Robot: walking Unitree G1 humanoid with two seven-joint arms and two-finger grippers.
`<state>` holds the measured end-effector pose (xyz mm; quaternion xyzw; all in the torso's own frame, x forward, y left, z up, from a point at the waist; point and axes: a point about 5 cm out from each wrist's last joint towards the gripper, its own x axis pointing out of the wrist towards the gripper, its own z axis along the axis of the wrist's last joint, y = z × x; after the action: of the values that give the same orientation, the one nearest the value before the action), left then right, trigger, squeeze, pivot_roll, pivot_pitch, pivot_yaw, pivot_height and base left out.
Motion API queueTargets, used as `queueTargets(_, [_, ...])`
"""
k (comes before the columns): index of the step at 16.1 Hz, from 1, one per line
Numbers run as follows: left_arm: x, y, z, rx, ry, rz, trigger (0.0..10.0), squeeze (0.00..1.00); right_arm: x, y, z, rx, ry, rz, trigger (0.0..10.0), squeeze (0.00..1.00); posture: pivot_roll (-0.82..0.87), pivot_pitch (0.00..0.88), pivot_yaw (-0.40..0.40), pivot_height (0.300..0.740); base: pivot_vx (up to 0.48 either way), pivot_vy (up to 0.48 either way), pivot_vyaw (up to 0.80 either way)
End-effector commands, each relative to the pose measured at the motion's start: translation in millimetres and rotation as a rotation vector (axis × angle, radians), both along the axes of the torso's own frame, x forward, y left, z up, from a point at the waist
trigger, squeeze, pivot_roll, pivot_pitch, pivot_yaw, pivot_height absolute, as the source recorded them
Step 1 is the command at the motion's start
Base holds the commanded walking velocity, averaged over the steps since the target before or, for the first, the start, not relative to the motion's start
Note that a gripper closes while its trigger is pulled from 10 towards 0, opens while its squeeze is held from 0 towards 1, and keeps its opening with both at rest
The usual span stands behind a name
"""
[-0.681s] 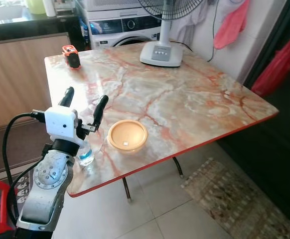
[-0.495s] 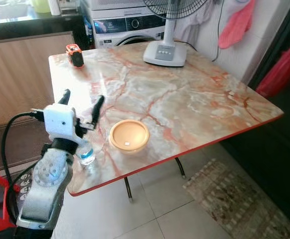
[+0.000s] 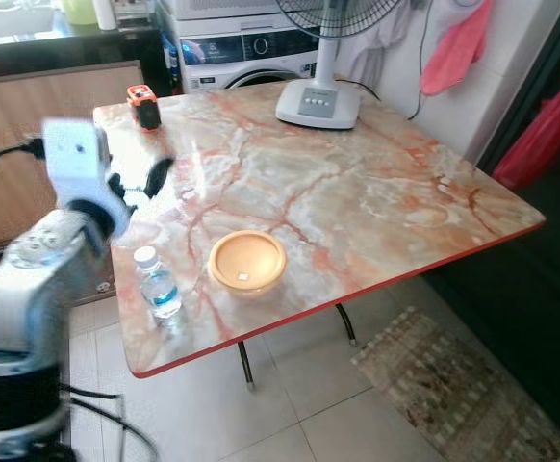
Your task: Restocking fridge
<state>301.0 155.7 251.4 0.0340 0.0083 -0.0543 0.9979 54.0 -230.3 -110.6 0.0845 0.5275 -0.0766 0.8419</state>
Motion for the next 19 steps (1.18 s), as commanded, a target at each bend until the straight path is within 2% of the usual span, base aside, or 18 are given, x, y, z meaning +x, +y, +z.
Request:
queueTargets(1, [-7.2, -2.4, 1, 0.068, 0.053, -0.08, 10.0, 0.0, -0.2, -1.7, 0, -0.006, 0.012, 0.018, 10.0, 0.0, 0.15, 0.0, -0.04, 0.74, 0.0, 0.0, 0.0])
queueTargets(4, [-16.2, 7.5, -1, 0.204, 0.165, -0.154, 10.0, 0.0, 0.7, -2.0, 0, -0.007, 0.016, 0.03, 10.0, 0.0, 0.15, 0.0, -0.039, 0.74, 0.0, 0.0, 0.0])
queueTargets(5, [-20.0, 11.0, 0, 0.229, 0.222, -0.174, 10.0, 0.0, 0.9, -2.1, 0, -0.008, 0.018, 0.032, 10.0, 0.0, 0.15, 0.0, -0.039, 0.74, 0.0, 0.0, 0.0])
queueTargets(6, [-20.8, 11.9, -1, 0.234, 0.233, -0.182, 10.0, 0.0, 0.9, -2.1, 0, -0.009, 0.019, 0.033, 10.0, 0.0, 0.15, 0.0, -0.039, 0.74, 0.0, 0.0, 0.0])
queueTargets(8, [-24.1, 13.1, -9, 0.226, 0.299, -0.235, 10.0, 0.0, 0.7, -1.9, 0, -0.011, 0.023, 0.04, 10.0, 0.0, 0.15, 0.0, -0.037, 0.74, 0.0, 0.0, 0.0])
queueTargets(11, [-20.1, 13.8, -23, 0.134, 0.347, -0.233, 10.0, 0.0, -0.1, -2.2, 0, -0.014, 0.024, 0.047, 10.0, 0.0, 0.13, 0.0, -0.036, 0.74, 0.0, 0.0, 0.0])
queueTargets(15, [-18.9, 13.1, -30, 0.116, 0.384, -0.231, 10.0, 0.0, -1.1, -3.3, 0, -0.016, 0.024, 0.044, 10.0, 0.0, 0.13, 0.0, -0.038, 0.74, 0.0, 0.0, 0.0])
queueTargets(16, [-20.1, 10.9, -33, 0.113, 0.396, -0.239, 9.7, 0.0, -1.3, -3.8, 0, -0.016, 0.025, 0.048, 10.0, 0.0, 0.13, 0.0, -0.041, 0.74, 0.0, 0.0, 0.0])
queueTargets(17, [-20.6, 10.3, -36, 0.114, 0.402, -0.239, 8.0, 0.0, -1.5, -4.1, 0, -0.017, 0.027, 0.049, 10.0, 0.0, 0.13, 0.0, -0.042, 0.74, 0.0, 0.0, 0.0])
queueTargets(18, [-20.7, 10.2, -37, 0.113, 0.404, -0.239, 4.5, 0.0, -1.6, -4.3, 0, -0.017, 0.028, 0.051, 10.0, 0.0, 0.13, 0.0, -0.043, 0.74, 0.0, 0.0, 0.0])
queueTargets(19, [-20.8, 10.3, -38, 0.111, 0.409, -0.238, 3.1, 0.0, -1.9, -4.7, 0, -0.018, 0.03, 0.054, 10.0, 0.0, 0.13, 0.0, -0.044, 0.74, 0.0, 0.0, 0.0])
